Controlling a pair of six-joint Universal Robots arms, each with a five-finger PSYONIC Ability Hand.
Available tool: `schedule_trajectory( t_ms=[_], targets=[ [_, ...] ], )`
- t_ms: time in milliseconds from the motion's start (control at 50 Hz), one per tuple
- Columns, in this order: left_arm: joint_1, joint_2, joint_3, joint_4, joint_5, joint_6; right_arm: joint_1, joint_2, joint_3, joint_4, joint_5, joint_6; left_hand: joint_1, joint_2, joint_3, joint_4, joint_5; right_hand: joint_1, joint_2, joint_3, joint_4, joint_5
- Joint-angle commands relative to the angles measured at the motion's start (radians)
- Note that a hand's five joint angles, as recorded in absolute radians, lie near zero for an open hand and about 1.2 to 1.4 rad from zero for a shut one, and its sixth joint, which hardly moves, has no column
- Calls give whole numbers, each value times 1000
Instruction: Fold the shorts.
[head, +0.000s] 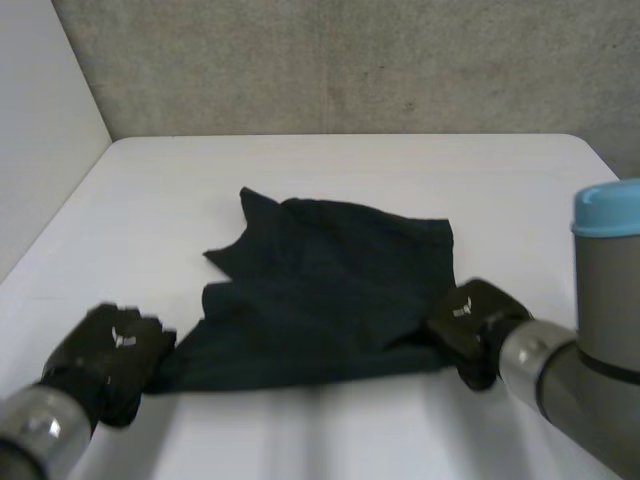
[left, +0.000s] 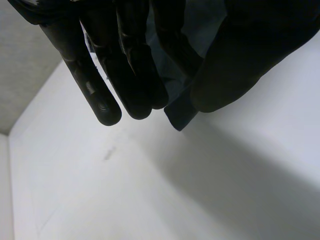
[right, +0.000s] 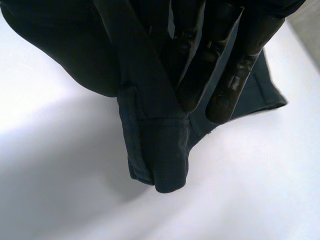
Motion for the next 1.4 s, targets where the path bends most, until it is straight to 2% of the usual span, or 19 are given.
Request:
schedule_trajectory(
  t_ms=[20, 100, 200, 260, 360, 520, 640, 840, 980, 1080, 1140, 1200, 1220, 1240, 1280, 1300, 1320, 1360, 1400],
  targets=[
    [-78, 170, -24, -154, 3, 31, -8, -125, 111, 212, -64, -94, 248, 195, 205, 195, 257, 427, 220, 196, 205, 251],
    [-73, 202, -18, -158, 27, 33, -17, -141, 105, 206, -111, -120, 248, 195, 205, 195, 257, 427, 220, 196, 205, 251],
    [-50, 169, -21, -90, 82, 23, -9, -125, 103, 71, -142, -113, 248, 195, 205, 195, 257, 427, 220, 196, 205, 251],
    [-46, 80, -15, 20, 87, 23, -3, -89, 119, -13, -134, -111, 248, 195, 205, 195, 257, 427, 220, 196, 205, 251],
    [-44, -3, 62, 126, 79, 25, -15, -55, 111, -20, -128, -103, 248, 195, 205, 195, 257, 427, 220, 196, 205, 251],
    [-53, -206, 307, 316, 63, 22, -39, -61, -21, -118, -134, -96, 248, 195, 205, 195, 257, 427, 220, 196, 205, 251],
    [-52, -486, 558, 439, -6, 25, -42, 125, -140, -302, -133, -93, 248, 195, 205, 195, 257, 427, 220, 196, 205, 251],
    [-60, -946, 996, 448, -56, 59, -37, 437, -363, -525, -130, -99, 248, 195, 205, 195, 257, 427, 220, 196, 205, 251],
    [-61, -1117, 1163, 471, -28, 51, -37, 593, -473, -624, -110, -132, 248, 195, 205, 195, 257, 416, 209, 186, 194, 240],
    [-79, -1169, 1194, 523, 78, 42, -43, 680, -527, -745, -85, -195, 248, 195, 205, 195, 257, 320, 113, 89, 97, 144],
    [-92, -1174, 1189, 540, 99, 42, -45, 691, -533, -817, -76, -208, 248, 195, 205, 195, 257, 194, -13, -37, -29, 18],
    [-96, -1177, 1186, 542, 99, 42, -46, 692, -530, -918, -64, -205, -64, -117, -108, -117, -55, -29, -236, -260, -251, -205],
    [-98, -1177, 1183, 540, 98, 42, -51, 686, -526, -952, -61, -203, -229, -281, -272, -282, -219, -303, -510, -534, -525, -479],
    [-96, -1177, 1174, 542, 95, 43, -55, 683, -523, -964, -59, -203, -469, -521, -512, -522, -459, -396, -603, -627, -618, -572],
    [-96, -1166, 1159, 544, 86, 43, -63, 670, -518, -972, -59, -197, -600, -652, -643, -653, -590, -520, -727, -750, -742, -696],
    [-93, -1154, 1139, 540, 67, 40, -66, 650, -513, -969, -50, -186, -745, -798, -789, -798, -736, -715, -922, -946, -937, -891],
    [-92, -1145, 1133, 540, 58, 40, -68, 634, -507, -966, -41, -177, -834, -887, -877, -887, -825, -795, -1002, -1025, -1017, -971],
    [-90, -1105, 1113, 536, 35, 36, -69, 593, -487, -961, -15, -143, -974, -1026, -1017, -1027, -965, -795, -1002, -1025, -1017, -971],
    [-84, -1028, 1061, 531, 4, 20, -80, 518, -449, -948, 18, -58, -961, -1014, -1004, -1014, -952, -795, -1002, -1025, -1017, -971]
  ],
)
